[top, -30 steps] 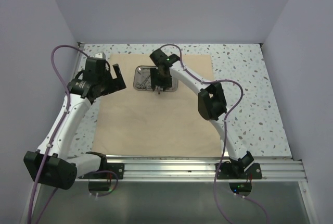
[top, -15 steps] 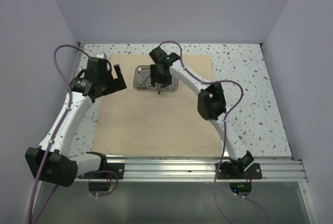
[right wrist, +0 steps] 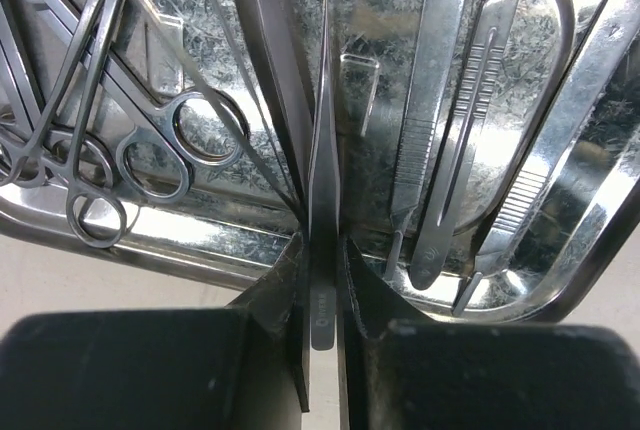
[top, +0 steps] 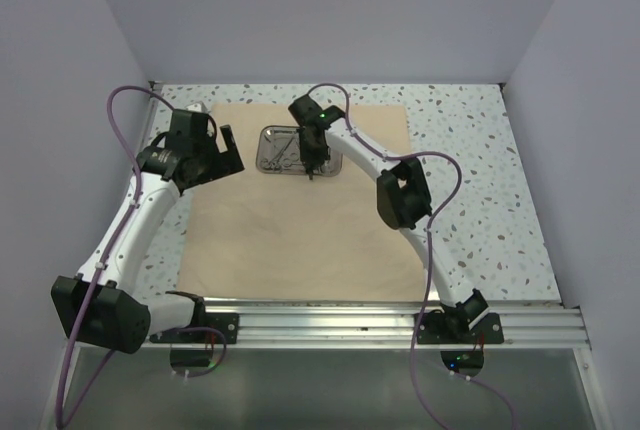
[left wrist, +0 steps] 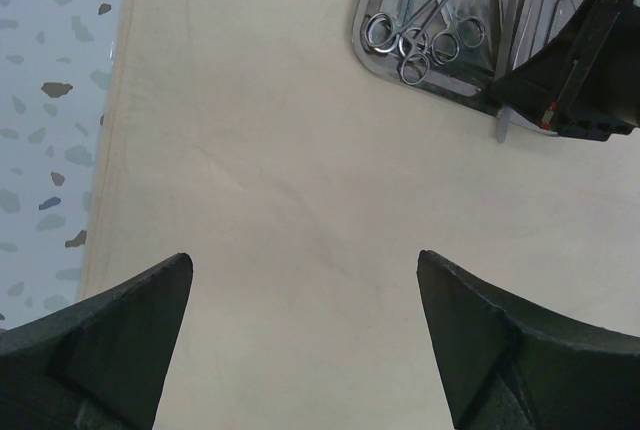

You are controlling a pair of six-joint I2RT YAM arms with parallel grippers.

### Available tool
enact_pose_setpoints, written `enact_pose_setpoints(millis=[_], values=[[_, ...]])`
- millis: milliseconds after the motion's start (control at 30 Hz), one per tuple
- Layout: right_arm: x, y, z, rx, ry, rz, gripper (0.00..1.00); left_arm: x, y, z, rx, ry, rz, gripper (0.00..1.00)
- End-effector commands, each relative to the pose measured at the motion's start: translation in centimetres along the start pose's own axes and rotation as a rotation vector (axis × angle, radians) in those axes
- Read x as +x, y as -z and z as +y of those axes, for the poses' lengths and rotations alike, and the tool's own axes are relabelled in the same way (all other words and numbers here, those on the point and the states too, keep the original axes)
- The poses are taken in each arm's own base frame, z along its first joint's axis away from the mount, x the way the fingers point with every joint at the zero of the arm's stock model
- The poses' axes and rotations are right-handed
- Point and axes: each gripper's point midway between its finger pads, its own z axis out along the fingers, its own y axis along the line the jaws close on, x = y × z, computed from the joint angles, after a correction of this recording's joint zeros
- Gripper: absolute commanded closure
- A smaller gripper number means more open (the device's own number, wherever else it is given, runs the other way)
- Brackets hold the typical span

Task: Open and lay out the surgical kit
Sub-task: Pick up the medical item from the container, then place the medical item in the surgical kit.

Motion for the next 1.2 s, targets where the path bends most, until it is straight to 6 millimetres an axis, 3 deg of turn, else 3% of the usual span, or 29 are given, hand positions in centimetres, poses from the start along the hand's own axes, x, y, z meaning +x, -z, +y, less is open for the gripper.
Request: enact_pose_setpoints(millis=[0,67,167,300,433,667,733,767,800,867,900,967,1000,1167], values=[[-0.1,-0.4,0.0,0.001,0.011,-0.003,0.95,-0.8,0.3,-0.1,0.002,-0.009,-0.017,0.02],[-0.8,0.6,-0.3,0.003,0.008,-0.023,1.0,-0.8,0.4,-0.2,0.003,-0.01,-0.02,0.02],[-2.1,2.1,-0.8,0.004,0.005,-0.057,1.0,-1.0,0.4,-0.2,0.003,-0.011,-0.025,0.02],[-5.6,6.5,-1.2,-0.033,-0.018,-0.15,1.0,-1.2,0.3,-0.6,0.019,-0.013,-0.032,0.02],[-7.7,9.6,-1.4,-0.071,-0.039,-0.216,1.0,-1.9,0.2,-0.9,0.024,-0.019,-0.04,0.02],[-7.4,11.5,-2.2,-0.081,-0.061,-0.21,1.0,-3.8,0.7,-1.9,0.046,-0.03,-0.074,0.02],[-6.0,11.5,-3.6,-0.047,-0.07,-0.174,1.0,-4.1,0.6,-2.3,0.063,-0.036,-0.08,0.01],[-6.2,13.8,-3.8,-0.055,-0.074,-0.204,1.0,-4.1,0.3,-2.4,0.066,-0.038,-0.073,0.01],[-3.7,12.8,-5.0,-0.022,-0.066,-0.141,1.0,-4.2,0.0,-2.7,0.072,-0.04,-0.074,0.01],[-2.3,14.0,-5.5,-0.044,-0.066,-0.154,1.0,-4.0,-0.7,-3.0,0.084,-0.048,-0.054,0.0],[0.7,14.8,-6.9,-0.037,-0.062,-0.124,1.0,-4.1,-1.0,-3.5,0.098,-0.054,-0.063,0.0],[2.7,16.2,-7.8,-0.056,-0.068,-0.152,1.0,-3.8,-1.6,-4.3,0.125,-0.068,-0.05,0.0],[5.7,17.3,-9.5,-0.042,-0.074,-0.136,1.0,-4.1,-1.8,-4.9,0.146,-0.073,-0.062,0.0],[14.1,19.2,-13.1,-0.025,-0.105,-0.087,1.0,-4.3,-3.9,-7.6,0.204,-0.092,-0.024,0.0]])
